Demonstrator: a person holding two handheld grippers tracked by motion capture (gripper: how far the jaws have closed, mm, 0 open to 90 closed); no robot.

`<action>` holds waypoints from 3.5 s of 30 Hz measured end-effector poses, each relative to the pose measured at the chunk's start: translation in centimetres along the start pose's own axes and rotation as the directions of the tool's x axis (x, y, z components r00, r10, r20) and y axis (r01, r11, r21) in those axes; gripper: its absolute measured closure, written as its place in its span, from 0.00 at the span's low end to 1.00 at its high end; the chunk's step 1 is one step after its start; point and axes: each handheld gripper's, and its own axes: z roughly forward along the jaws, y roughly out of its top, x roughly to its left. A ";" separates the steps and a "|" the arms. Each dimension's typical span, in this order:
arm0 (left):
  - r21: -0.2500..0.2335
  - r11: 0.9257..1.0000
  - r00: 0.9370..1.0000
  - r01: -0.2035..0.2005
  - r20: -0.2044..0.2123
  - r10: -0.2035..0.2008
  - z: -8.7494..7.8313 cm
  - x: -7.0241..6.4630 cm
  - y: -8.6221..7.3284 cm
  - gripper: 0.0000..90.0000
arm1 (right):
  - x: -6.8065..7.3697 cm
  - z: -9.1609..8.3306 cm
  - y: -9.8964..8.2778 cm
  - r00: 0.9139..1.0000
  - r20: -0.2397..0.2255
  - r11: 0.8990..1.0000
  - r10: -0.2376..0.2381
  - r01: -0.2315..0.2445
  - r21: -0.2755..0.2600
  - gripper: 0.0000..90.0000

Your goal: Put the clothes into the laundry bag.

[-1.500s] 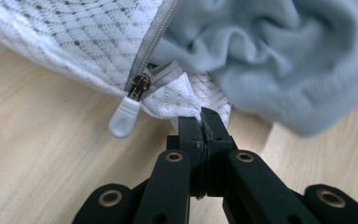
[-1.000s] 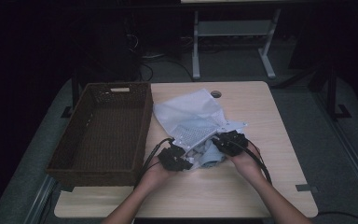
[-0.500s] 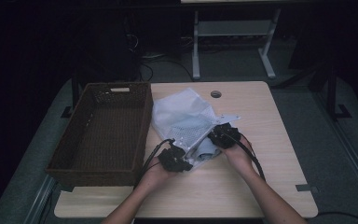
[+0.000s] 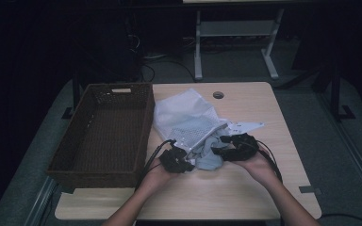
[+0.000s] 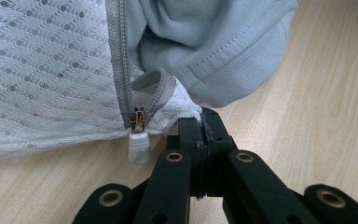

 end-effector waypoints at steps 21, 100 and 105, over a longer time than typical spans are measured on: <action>0.001 1.000 1.000 -0.004 -0.005 0.004 0.0 -0.1 0.0 0.99 | 1.7 3.7 -2.0 0.999 -0.042 0.989 -0.017 0.023 0.143 0.90; 0.021 1.000 1.000 -0.019 -0.016 0.020 0.2 -0.1 0.0 0.99 | -1.8 6.1 -1.7 1.000 -0.014 0.991 0.002 0.000 0.134 0.94; 0.023 1.000 1.000 -0.017 -0.018 0.017 0.2 -0.1 -0.1 0.99 | -0.3 7.4 0.5 0.999 -0.049 0.995 -0.022 0.026 0.091 0.94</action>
